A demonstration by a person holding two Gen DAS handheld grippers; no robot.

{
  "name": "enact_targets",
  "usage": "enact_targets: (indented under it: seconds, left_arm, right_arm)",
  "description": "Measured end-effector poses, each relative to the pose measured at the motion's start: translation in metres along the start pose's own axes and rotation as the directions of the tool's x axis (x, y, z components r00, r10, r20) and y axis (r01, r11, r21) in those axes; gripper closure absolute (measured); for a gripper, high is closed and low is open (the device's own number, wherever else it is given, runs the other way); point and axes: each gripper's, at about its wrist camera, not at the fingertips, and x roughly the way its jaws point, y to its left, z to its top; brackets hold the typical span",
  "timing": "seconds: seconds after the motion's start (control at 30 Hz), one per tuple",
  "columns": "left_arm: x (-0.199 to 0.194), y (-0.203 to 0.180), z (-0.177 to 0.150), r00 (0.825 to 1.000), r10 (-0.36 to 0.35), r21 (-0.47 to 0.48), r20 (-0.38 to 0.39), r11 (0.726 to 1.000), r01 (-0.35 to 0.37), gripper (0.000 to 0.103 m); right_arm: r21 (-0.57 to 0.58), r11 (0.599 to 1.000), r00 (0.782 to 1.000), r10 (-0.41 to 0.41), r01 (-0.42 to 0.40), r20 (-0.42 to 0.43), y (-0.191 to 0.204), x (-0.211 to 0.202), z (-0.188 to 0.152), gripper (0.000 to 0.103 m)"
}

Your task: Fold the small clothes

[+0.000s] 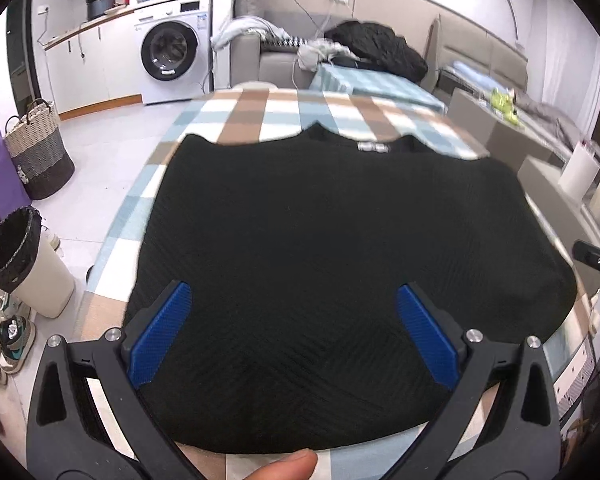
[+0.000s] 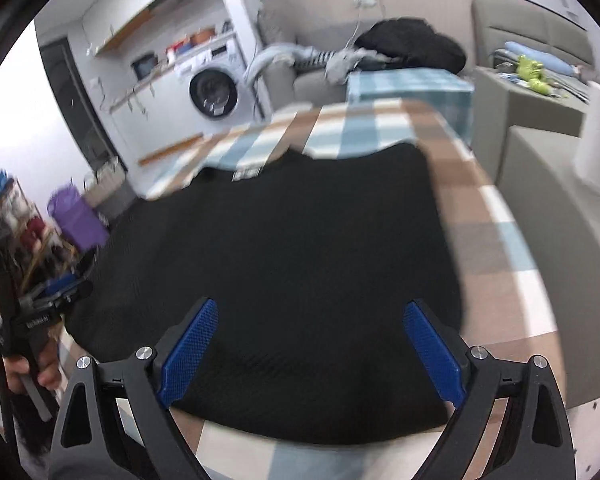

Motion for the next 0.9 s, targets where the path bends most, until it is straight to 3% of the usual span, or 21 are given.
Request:
enact_targets:
  seconds: [0.27, 0.4, 0.53, 0.67, 0.9]
  left_arm:
    - [0.031, 0.004, -0.013, 0.997, 0.036, 0.023, -0.070, 0.999, -0.034, 0.001]
    - [0.041, 0.010, -0.022, 0.994, 0.055, 0.016, -0.098, 0.998, -0.054, 0.001]
    - [0.040, 0.014, -0.033, 0.992, 0.071, 0.030, -0.105, 0.997, -0.068, 0.001]
    - [0.028, 0.020, -0.048, 0.990, 0.101, 0.059, -0.100, 0.994, -0.095, 0.001]
    - [-0.006, 0.045, -0.061, 0.995, 0.057, -0.058, -0.085, 0.996, -0.062, 0.001]
  right_arm:
    - [-0.037, 0.999, 0.996, -0.015, 0.012, -0.090, 0.028, 0.062, -0.015, 0.007]
    - [-0.110, 0.991, 0.990, -0.093, 0.081, -0.103, 0.027, 0.066, -0.022, 0.008]
    - [-0.128, 0.989, 0.991, -0.089, 0.076, -0.103, 0.025, 0.057, -0.032, 0.008]
    - [-0.167, 0.976, 0.985, -0.153, 0.137, -0.083, 0.025, 0.047, -0.043, 0.008]
    - [0.012, 0.998, 0.998, -0.055, 0.056, -0.008, 0.014, 0.024, -0.040, 0.007]
